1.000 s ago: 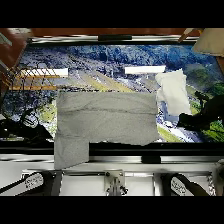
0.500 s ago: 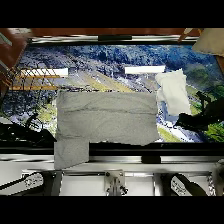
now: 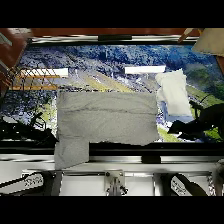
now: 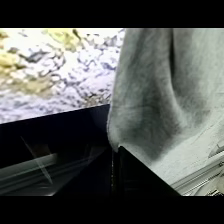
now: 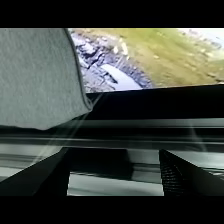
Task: Fold the shirts.
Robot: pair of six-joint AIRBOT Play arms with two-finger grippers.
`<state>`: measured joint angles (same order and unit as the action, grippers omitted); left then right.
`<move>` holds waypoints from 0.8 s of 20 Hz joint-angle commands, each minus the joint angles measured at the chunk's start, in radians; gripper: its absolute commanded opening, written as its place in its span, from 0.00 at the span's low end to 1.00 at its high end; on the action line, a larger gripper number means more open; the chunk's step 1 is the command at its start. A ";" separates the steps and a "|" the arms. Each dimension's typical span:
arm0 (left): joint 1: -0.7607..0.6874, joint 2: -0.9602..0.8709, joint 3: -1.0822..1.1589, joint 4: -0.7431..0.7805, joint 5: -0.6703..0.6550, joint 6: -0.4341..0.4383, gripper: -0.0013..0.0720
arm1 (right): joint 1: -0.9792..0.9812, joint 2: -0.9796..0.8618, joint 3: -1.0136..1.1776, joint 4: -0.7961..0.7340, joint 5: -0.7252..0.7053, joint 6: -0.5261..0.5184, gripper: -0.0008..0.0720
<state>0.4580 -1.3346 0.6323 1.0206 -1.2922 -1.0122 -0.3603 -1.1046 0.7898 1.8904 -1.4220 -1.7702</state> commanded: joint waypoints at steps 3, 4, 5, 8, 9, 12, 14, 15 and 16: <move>-0.003 0.015 0.002 -0.008 -0.048 0.014 0.06 | 0.001 0.000 -0.179 0.136 0.074 -0.043 0.89; -0.003 0.019 0.002 -0.009 -0.055 0.015 0.06 | 0.010 0.000 -0.197 0.136 0.092 -0.036 0.89; -0.003 0.023 0.002 -0.010 -0.055 0.014 0.06 | 0.030 0.000 -0.211 0.134 0.111 -0.032 0.89; -0.003 0.039 0.002 -0.039 -0.055 0.018 0.06 | 0.122 -0.001 -0.233 0.135 0.240 0.040 0.89; -0.003 0.046 0.002 -0.056 -0.061 0.038 0.06 | 0.148 -0.005 -0.233 0.135 0.270 0.066 0.88; -0.003 0.056 0.002 -0.072 -0.072 0.060 0.06 | 0.216 -0.037 -0.233 0.136 0.294 0.097 0.77; -0.003 0.057 0.002 -0.072 -0.085 0.062 0.06 | 0.258 -0.065 -0.233 0.150 0.304 0.117 0.77; -0.003 0.058 0.002 -0.072 -0.089 0.063 0.06 | 0.279 -0.074 -0.233 0.150 0.308 0.124 0.75; -0.003 0.060 0.002 -0.072 -0.089 0.063 0.06 | 0.295 -0.075 -0.233 0.141 0.320 0.134 0.53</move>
<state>0.4545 -1.2800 0.6327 0.9558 -1.3697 -0.9569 -0.1188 -1.1595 0.5591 2.0354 -1.1461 -1.6730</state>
